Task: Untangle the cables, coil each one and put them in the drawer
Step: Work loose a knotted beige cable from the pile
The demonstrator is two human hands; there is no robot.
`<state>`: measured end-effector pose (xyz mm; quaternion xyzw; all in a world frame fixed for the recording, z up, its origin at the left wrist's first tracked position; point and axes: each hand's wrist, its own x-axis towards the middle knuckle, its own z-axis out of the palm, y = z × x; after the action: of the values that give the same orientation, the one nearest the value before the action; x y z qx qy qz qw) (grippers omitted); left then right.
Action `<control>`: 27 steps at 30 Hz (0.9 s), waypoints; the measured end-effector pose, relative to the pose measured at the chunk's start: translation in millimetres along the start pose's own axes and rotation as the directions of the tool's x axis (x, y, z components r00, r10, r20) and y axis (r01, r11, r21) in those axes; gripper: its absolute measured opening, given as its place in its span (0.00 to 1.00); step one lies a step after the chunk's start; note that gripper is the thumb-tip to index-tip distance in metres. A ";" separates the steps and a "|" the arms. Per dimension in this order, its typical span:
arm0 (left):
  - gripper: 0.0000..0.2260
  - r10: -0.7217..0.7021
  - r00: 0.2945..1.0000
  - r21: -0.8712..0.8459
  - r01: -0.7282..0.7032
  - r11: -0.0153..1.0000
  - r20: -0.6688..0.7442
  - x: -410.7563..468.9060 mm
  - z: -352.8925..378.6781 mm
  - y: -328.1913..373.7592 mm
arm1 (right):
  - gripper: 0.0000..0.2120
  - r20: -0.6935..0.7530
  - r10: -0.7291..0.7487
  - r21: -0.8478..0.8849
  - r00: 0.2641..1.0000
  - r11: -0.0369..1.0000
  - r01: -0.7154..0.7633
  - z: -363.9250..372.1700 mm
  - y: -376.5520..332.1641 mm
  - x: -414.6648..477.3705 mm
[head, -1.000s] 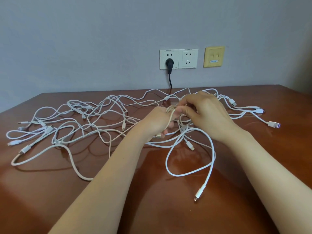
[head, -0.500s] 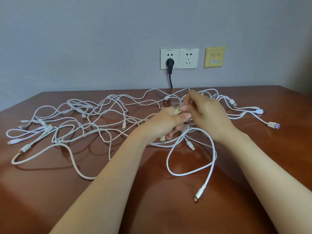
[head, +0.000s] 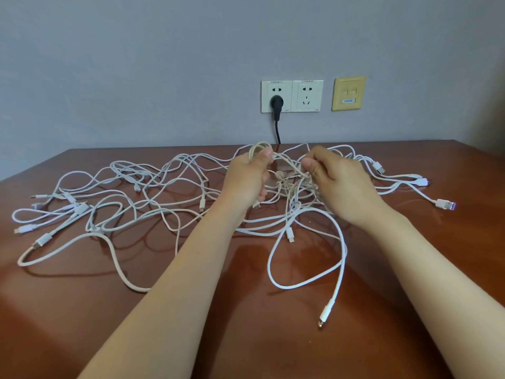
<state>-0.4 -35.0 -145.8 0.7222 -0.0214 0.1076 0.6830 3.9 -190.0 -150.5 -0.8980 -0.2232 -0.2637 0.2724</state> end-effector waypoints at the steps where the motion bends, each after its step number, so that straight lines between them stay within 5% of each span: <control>1: 0.13 0.007 1.000 0.009 -0.007 1.000 -0.022 -0.2 0.2 0.4 | 0.09 -0.004 0.002 -0.023 1.000 1.000 -0.002 0.1 -1.1 0.0; 5: 0.13 0.037 0.998 0.089 -0.032 0.995 -0.056 -1.6 2.5 2.0 | 0.05 -0.001 0.009 -0.018 1.000 1.000 -0.009 -3.3 -5.5 -0.6; 9: 0.14 0.111 0.994 0.236 -0.103 0.966 -0.018 -5.2 18.1 -5.2 | 0.21 -0.013 -0.081 -0.043 0.997 0.996 0.080 -7.5 -19.2 -2.7; 13: 0.15 0.141 0.990 0.264 -0.141 0.954 0.019 -8.7 25.8 -7.4 | 0.15 0.011 -0.027 0.034 1.000 0.999 0.027 -3.6 -18.3 -2.8; 17: 0.13 0.073 0.993 0.092 -0.065 0.994 -0.089 -5.2 18.9 -2.0 | 0.07 0.026 -0.014 -0.011 1.000 1.000 0.015 -3.4 -13.8 -2.7; 22: 0.14 0.048 0.968 0.009 -0.047 0.999 -0.245 3.9 -1.5 -0.2 | 0.14 0.061 -0.014 -0.101 0.998 0.995 0.021 -5.0 -14.5 -2.6; 27: 0.13 0.059 0.984 0.014 -0.058 0.998 -0.167 -2.5 11.0 -2.5 | 0.12 0.072 -0.002 -0.085 0.997 0.996 0.008 -0.1 -19.9 -5.3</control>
<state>-1.0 -46.1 -149.2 0.7127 0.0155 0.1879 0.6757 -11.0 -176.5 -146.2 -0.9171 -0.2237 -0.2413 0.2250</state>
